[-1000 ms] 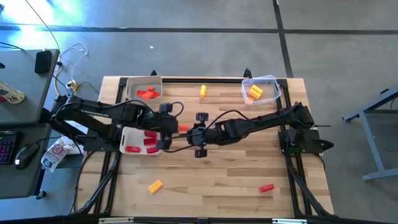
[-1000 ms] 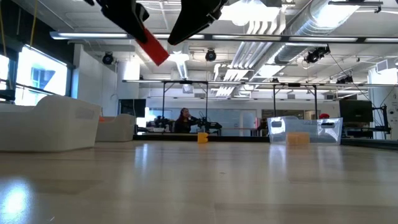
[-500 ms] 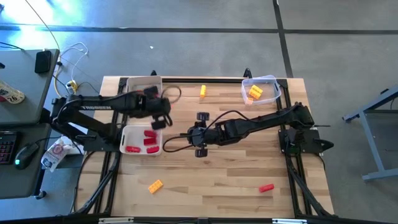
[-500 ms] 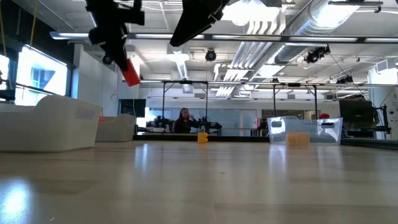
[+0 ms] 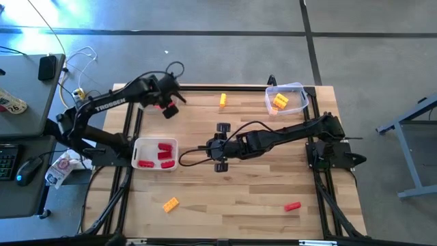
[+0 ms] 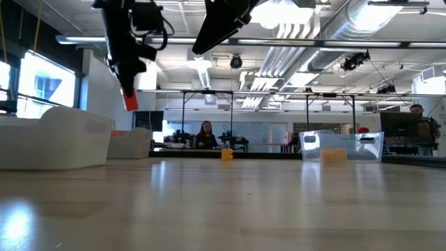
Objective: Sort & place blocks by color
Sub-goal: Put the orange game piece into the gray bin
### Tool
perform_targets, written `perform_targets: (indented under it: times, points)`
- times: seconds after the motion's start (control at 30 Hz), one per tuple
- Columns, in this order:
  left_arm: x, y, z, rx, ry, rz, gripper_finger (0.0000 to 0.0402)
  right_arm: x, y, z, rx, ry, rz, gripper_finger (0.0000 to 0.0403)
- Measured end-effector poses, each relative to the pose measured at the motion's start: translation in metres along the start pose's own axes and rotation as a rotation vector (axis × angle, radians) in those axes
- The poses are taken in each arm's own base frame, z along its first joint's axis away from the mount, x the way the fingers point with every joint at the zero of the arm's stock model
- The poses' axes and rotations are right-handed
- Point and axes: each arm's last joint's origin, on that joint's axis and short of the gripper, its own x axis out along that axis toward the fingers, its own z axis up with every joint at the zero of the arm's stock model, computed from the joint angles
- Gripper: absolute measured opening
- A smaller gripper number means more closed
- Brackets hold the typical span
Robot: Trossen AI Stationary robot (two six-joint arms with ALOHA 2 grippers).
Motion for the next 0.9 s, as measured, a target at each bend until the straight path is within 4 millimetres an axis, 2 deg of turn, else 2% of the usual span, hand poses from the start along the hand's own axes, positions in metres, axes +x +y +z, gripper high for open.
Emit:
perform_targets:
  times: [0.13,0.43,0.63,0.9]
  points:
    - [0.02,0.01,0.005,-0.072,0.051,0.021,0.0074,0.0,0.0,0.0,0.0,0.0,0.0,0.0158]
    - [0.056,0.014,0.013,-0.068,0.15,-0.016,0.008,0.0,0.0,-0.001,-0.004,0.009,0.0,0.0158]
    - [0.066,0.012,0.014,-0.083,0.177,-0.084,0.0109,0.0,0.0,-0.001,-0.006,0.014,0.0,0.0158]
    - [0.067,0.011,0.014,-0.091,0.179,-0.098,0.0159,0.0,0.0,-0.001,0.016,0.014,-0.003,0.0158]
